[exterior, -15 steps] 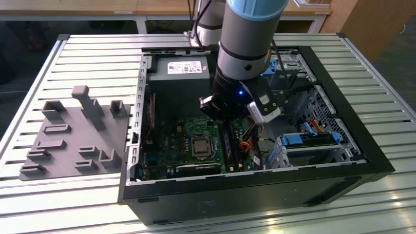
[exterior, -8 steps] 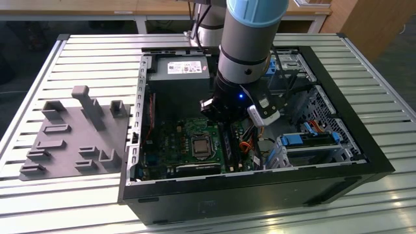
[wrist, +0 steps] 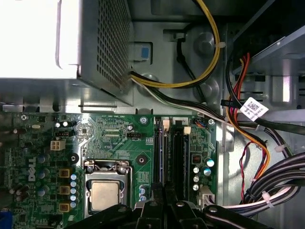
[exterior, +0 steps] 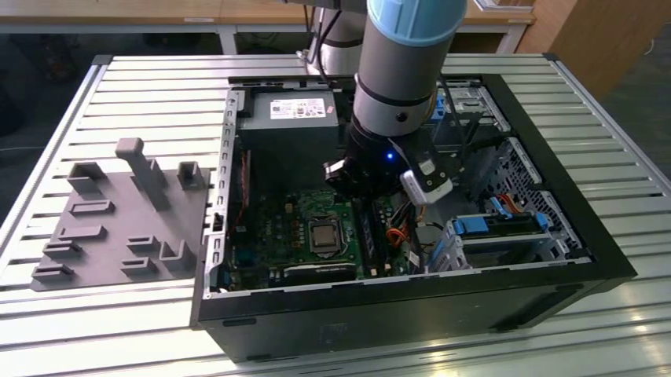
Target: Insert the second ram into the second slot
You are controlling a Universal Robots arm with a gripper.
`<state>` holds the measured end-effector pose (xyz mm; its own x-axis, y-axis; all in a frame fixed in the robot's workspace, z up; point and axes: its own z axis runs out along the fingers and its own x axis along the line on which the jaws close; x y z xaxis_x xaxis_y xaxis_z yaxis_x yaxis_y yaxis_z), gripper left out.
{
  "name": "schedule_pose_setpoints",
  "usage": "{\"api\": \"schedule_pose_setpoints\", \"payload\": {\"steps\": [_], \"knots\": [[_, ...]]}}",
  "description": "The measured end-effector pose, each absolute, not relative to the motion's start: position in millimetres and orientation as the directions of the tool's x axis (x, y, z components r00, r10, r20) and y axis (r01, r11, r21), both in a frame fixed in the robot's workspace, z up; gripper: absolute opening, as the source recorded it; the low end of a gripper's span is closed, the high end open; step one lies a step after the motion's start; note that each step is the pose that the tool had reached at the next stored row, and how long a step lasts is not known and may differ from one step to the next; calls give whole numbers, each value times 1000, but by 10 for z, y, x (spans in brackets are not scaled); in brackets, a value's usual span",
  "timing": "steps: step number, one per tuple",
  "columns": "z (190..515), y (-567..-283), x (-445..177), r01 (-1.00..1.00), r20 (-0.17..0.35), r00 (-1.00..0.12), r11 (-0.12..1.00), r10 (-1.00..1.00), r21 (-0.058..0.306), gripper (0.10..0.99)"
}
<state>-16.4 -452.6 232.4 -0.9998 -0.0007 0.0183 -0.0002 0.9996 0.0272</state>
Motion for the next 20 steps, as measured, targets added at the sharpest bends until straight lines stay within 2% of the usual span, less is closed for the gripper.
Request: {"api": "schedule_pose_setpoints", "payload": {"steps": [20], "knots": [[2263, -4583, -139, -2, 20, -1000, 1000, -2, 27, 133]]}}
